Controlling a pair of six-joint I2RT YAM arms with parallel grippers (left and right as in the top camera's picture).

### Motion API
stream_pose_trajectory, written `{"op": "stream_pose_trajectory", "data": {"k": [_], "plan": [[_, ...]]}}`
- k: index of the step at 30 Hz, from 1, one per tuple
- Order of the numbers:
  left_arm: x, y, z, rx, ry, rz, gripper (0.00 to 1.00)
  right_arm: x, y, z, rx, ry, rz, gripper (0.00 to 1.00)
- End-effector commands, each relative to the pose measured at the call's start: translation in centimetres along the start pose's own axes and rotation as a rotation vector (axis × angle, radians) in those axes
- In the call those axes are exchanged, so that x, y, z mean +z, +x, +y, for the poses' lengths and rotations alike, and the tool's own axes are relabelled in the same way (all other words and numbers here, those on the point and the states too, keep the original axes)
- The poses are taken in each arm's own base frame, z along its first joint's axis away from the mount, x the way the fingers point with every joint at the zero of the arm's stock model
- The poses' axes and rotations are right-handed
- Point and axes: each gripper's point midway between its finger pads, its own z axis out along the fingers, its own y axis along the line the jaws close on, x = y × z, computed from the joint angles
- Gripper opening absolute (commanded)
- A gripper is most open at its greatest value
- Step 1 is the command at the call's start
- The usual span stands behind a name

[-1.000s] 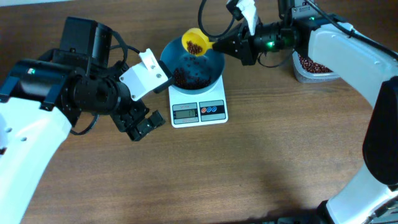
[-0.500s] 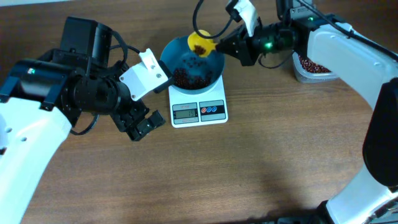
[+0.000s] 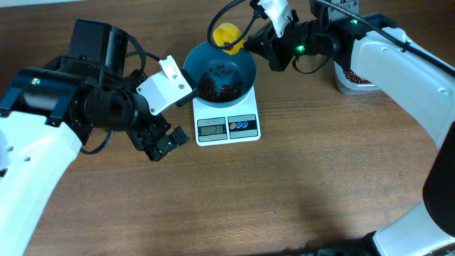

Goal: Scoop item into bowl and weigh 50g on scale
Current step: 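Tilt the scoop to pour beans into the teal bowl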

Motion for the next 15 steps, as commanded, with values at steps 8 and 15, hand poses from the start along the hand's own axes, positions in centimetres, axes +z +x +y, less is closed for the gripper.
{"op": "stream_pose_trajectory", "data": {"k": [8,15], "plan": [[-0.3,-0.6,0.2,-0.009,-0.004,-0.013,0.99,-1.8,-1.6,1.0,-0.055,0.145,0.07,0.04],[-0.3,-0.6,0.2,-0.009,-0.004,-0.013,0.99,-1.3,-2.0,0.6,-0.105,0.264,0.109,0.04]]}}
